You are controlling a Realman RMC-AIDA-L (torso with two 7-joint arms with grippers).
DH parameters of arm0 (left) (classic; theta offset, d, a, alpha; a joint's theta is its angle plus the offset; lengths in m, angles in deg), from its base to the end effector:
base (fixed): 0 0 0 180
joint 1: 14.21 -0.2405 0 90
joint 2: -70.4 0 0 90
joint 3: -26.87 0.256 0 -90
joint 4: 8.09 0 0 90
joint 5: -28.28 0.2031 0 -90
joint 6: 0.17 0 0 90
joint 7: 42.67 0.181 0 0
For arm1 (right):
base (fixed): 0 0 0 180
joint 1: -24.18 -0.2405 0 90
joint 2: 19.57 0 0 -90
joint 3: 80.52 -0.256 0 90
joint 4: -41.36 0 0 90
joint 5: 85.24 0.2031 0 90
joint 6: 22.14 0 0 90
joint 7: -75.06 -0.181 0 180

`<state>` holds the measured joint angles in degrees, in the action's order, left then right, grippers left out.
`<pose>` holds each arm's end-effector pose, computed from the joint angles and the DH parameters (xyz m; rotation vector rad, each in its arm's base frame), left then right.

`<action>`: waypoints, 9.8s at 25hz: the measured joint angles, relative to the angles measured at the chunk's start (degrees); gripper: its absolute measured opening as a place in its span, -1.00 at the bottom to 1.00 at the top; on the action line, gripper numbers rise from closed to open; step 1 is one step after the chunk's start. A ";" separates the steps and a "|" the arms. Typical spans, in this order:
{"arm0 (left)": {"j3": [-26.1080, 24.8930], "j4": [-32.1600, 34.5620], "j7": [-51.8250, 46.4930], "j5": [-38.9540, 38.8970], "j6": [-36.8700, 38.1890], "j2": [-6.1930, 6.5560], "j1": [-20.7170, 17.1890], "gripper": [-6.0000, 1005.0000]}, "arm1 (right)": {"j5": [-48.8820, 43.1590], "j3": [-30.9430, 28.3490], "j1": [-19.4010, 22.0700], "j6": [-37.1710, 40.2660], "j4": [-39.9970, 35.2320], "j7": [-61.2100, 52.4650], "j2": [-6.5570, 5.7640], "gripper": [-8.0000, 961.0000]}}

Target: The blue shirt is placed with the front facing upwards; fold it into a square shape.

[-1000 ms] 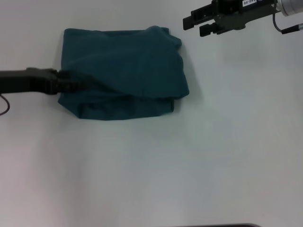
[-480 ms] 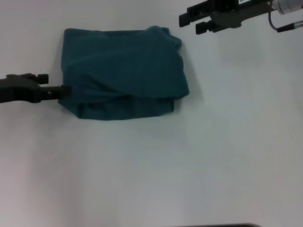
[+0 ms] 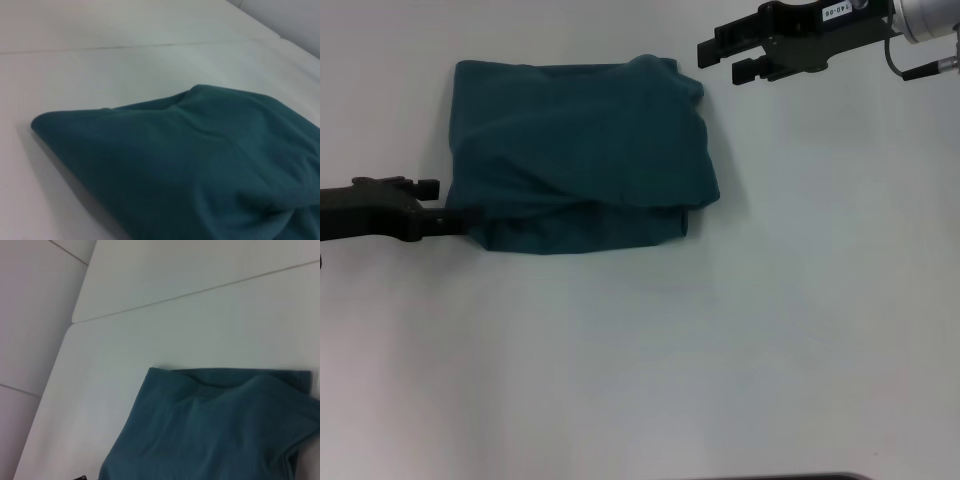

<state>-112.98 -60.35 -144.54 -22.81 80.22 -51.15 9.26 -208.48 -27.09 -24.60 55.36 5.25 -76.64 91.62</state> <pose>-0.3085 0.3311 -0.0154 -2.4882 -1.0775 -0.3031 0.1883 0.4272 -0.0182 -2.3340 1.8042 0.3492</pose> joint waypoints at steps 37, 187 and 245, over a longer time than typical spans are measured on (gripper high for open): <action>0.89 2.27 -2.89 3.31 0.54 0.49 3.47 -0.94 | -2.90 0.46 1.19 14.80 3.18 0.69 -2.22 0.35; -1.43 13.84 -48.30 -5.37 -2.23 5.70 12.70 0.76 | 2.07 -1.53 -1.80 -6.90 17.46 1.75 6.77 0.22; -9.58 15.98 23.72 -19.91 27.63 2.64 -6.67 0.69 | 21.12 -21.24 34.25 28.32 -3.66 81.76 8.42 0.96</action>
<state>-122.55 -44.37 -120.82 -42.72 107.85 -48.51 2.59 -187.36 -48.33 9.66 83.69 1.59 5.12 100.04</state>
